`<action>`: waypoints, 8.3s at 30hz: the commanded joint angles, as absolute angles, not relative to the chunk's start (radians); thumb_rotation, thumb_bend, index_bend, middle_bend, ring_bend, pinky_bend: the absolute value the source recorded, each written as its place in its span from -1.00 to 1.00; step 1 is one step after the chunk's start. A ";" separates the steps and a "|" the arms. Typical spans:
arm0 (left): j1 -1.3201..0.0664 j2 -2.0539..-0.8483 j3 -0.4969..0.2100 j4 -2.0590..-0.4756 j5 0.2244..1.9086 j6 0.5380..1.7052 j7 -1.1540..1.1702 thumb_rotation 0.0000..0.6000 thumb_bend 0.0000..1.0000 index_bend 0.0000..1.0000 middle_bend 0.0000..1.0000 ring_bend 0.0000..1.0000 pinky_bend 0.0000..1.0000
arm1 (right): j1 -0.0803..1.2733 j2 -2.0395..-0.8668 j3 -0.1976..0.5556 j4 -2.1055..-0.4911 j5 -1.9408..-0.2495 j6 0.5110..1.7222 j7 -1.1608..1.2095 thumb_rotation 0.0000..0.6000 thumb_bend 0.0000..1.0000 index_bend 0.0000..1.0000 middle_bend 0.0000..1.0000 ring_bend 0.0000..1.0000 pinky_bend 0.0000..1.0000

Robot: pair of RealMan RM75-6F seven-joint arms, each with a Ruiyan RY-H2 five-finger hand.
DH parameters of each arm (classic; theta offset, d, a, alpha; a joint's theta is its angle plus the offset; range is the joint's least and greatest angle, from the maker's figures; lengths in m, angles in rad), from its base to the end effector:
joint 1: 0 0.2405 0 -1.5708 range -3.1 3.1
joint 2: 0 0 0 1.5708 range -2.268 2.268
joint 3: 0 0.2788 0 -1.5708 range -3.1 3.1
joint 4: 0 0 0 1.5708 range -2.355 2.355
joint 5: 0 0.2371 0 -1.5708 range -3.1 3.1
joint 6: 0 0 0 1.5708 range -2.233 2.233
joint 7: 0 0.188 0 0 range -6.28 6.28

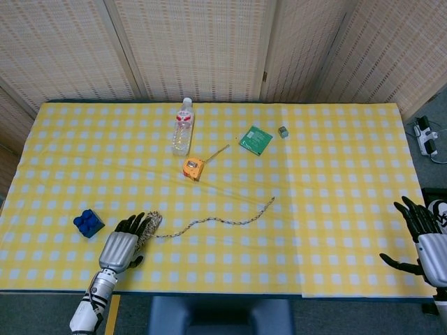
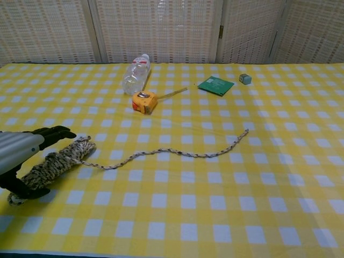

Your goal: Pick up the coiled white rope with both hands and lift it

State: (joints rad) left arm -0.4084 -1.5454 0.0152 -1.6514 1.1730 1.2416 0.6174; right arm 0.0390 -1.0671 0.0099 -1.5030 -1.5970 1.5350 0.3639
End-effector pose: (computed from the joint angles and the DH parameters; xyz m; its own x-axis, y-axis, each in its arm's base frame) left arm -0.2406 0.2778 -0.0561 0.5467 0.2859 0.7870 0.8370 -0.2140 -0.5036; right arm -0.3633 -0.2045 0.1690 0.2079 -0.0252 0.9778 -0.9770 -0.0528 0.2064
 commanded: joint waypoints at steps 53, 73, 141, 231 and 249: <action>-0.413 -1.609 -0.091 -1.501 1.111 1.165 0.433 1.00 -0.15 -0.11 -0.19 -0.15 0.15 | 0.031 -1.066 0.008 -1.512 -1.594 1.538 0.354 1.00 -0.71 -1.00 -1.00 -1.00 -1.00; -0.416 -1.640 -0.087 -1.375 1.224 1.149 0.236 1.00 0.29 0.36 0.34 0.36 0.61 | 0.035 -1.068 0.017 -1.522 -1.589 1.538 0.339 1.00 -0.71 -1.00 -1.00 -1.00 -1.00; -0.399 -1.491 -0.100 -1.675 1.362 1.257 0.157 1.00 0.32 0.38 0.37 0.37 0.62 | 0.712 -1.715 0.135 -1.123 -1.339 0.807 -0.154 1.00 -0.23 0.01 -0.65 -0.75 -0.91; -0.903 -1.697 -0.390 -1.797 0.575 1.132 0.561 1.00 0.32 0.38 0.40 0.41 0.64 | 0.718 -1.468 0.410 -1.897 -1.180 1.114 0.040 1.00 0.17 0.63 -0.11 -0.20 -0.35; -0.826 -1.658 -0.591 -1.749 0.359 1.065 0.213 1.00 0.32 0.39 0.40 0.41 0.69 | 0.642 -1.425 0.267 -1.957 -1.372 1.154 0.125 1.00 0.18 0.63 -0.10 -0.18 -0.27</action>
